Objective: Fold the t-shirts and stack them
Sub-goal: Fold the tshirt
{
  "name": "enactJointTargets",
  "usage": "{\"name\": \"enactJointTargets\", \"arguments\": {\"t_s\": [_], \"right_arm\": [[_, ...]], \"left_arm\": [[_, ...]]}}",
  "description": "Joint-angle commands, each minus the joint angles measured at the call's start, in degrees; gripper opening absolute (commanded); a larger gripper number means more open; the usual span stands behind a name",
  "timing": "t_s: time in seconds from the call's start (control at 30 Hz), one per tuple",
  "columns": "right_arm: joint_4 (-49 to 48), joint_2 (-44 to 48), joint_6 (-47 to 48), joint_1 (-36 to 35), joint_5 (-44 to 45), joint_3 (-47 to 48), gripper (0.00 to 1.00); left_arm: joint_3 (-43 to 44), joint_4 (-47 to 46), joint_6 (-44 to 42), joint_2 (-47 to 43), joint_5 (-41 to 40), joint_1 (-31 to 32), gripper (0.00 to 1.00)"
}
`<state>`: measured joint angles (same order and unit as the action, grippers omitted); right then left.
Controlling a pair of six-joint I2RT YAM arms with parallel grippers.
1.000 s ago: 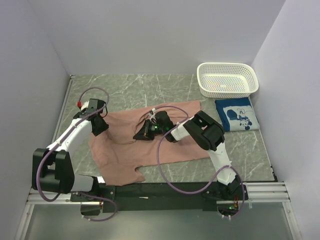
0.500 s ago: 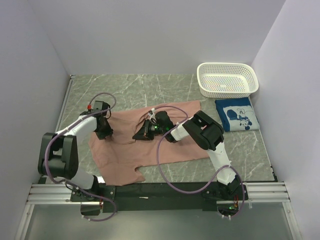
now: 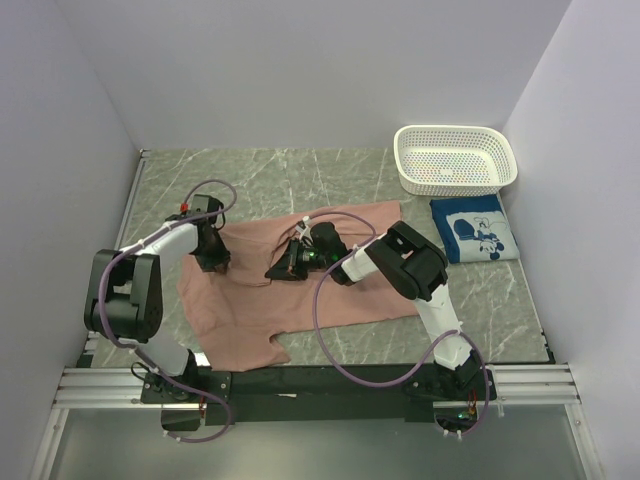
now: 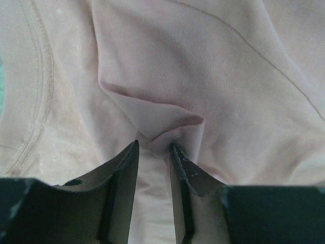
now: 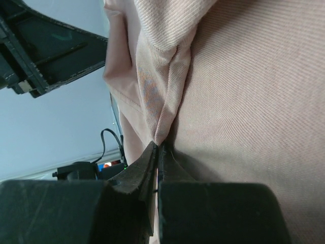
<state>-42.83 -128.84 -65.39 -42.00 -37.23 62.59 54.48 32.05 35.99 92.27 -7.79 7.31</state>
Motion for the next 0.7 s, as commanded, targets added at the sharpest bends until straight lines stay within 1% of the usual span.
{"name": "enactJointTargets", "arguments": {"t_s": [0.0, 0.2, 0.27, 0.33, 0.37, 0.4, 0.67], "right_arm": [[-1.2, -1.8, 0.1, 0.3, -0.3, 1.1, 0.0], [-1.6, -2.2, -0.3, 0.3, -0.6, 1.2, 0.0], [-1.6, -2.3, -0.2, 0.3, -0.6, 1.3, 0.0], [-1.6, -2.3, -0.2, 0.3, -0.6, 1.3, 0.0], [-1.6, -2.3, -0.2, 0.3, -0.7, 1.3, 0.0], [-1.6, -2.3, -0.2, 0.3, -0.7, 1.4, 0.0], [-1.4, -2.5, 0.1, 0.3, -0.8, 1.6, 0.0]], "left_arm": [[2.3, -1.0, -0.8, 1.2, 0.3, 0.0, 0.37], [3.2, -1.2, -1.0, 2.7, 0.4, 0.0, 0.35], [3.3, -0.9, -0.9, 2.8, 0.5, 0.1, 0.31], [3.2, -0.4, -0.8, 2.6, 0.1, 0.2, 0.24], [3.1, -0.1, -0.6, 2.1, -0.1, 0.2, 0.23], [3.0, 0.4, -0.5, 2.0, -0.6, 0.2, 0.19], [2.0, 3.0, 0.5, -1.6, -1.6, 0.7, 0.17]]}}
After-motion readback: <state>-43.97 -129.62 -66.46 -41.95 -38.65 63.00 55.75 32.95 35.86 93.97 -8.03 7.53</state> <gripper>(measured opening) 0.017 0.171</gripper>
